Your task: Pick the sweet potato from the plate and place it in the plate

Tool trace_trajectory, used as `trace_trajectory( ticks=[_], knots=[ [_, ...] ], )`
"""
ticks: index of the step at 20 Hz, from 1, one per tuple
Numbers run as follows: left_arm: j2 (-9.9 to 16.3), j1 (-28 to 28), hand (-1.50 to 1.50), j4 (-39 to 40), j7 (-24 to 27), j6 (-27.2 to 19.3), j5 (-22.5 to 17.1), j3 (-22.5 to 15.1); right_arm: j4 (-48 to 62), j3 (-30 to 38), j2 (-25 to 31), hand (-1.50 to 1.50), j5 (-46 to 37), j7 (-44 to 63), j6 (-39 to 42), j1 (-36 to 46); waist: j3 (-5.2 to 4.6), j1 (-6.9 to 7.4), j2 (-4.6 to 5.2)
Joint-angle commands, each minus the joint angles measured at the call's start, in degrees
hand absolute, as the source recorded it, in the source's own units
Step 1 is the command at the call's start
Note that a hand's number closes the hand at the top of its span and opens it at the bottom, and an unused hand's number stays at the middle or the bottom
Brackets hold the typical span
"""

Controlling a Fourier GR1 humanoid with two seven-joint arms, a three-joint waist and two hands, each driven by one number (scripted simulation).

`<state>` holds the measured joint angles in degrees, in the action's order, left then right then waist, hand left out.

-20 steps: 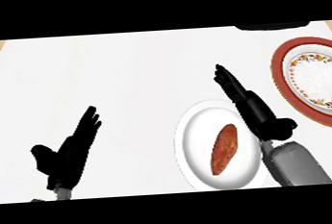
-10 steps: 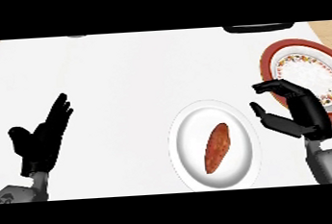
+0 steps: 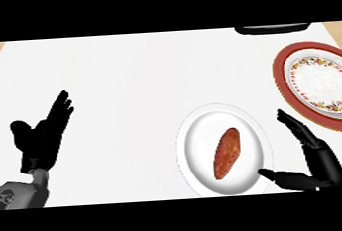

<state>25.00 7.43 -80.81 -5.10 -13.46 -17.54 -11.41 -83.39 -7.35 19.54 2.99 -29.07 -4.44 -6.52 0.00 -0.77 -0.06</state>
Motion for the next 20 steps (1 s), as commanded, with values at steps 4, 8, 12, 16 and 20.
trace_trajectory(
  ticks=[4,8,12,16,20],
  knots=[
    [-2.75,0.69,0.0,1.44,0.07,0.38,2.88,0.41,-7.64,-2.64,4.28,-1.5,-8.18,6.79,-0.19,-4.55,-0.03,0.4,-0.01],
    [-2.65,4.53,0.0,4.63,-1.28,2.57,2.74,2.96,-15.85,-4.41,5.43,-1.5,-11.05,17.35,1.09,-3.79,-0.04,0.33,0.02],
    [-0.47,1.2,0.0,0.64,-1.85,4.32,1.58,4.76,-21.82,-5.49,8.83,-1.5,-12.33,28.25,5.11,-3.29,-0.06,0.79,-0.12],
    [-2.03,0.37,0.0,0.14,-1.18,4.59,2.93,4.57,-14.24,-6.98,7.07,-1.5,-16.25,31.36,7.21,3.45,-0.01,1.17,0.09],
    [-3.95,2.68,0.0,2.28,-1.3,4.58,3.94,5.07,-20.52,-9.06,8.32,-1.5,-21.93,38.38,8.4,2.04,-0.03,0.66,0.02]
  ],
)
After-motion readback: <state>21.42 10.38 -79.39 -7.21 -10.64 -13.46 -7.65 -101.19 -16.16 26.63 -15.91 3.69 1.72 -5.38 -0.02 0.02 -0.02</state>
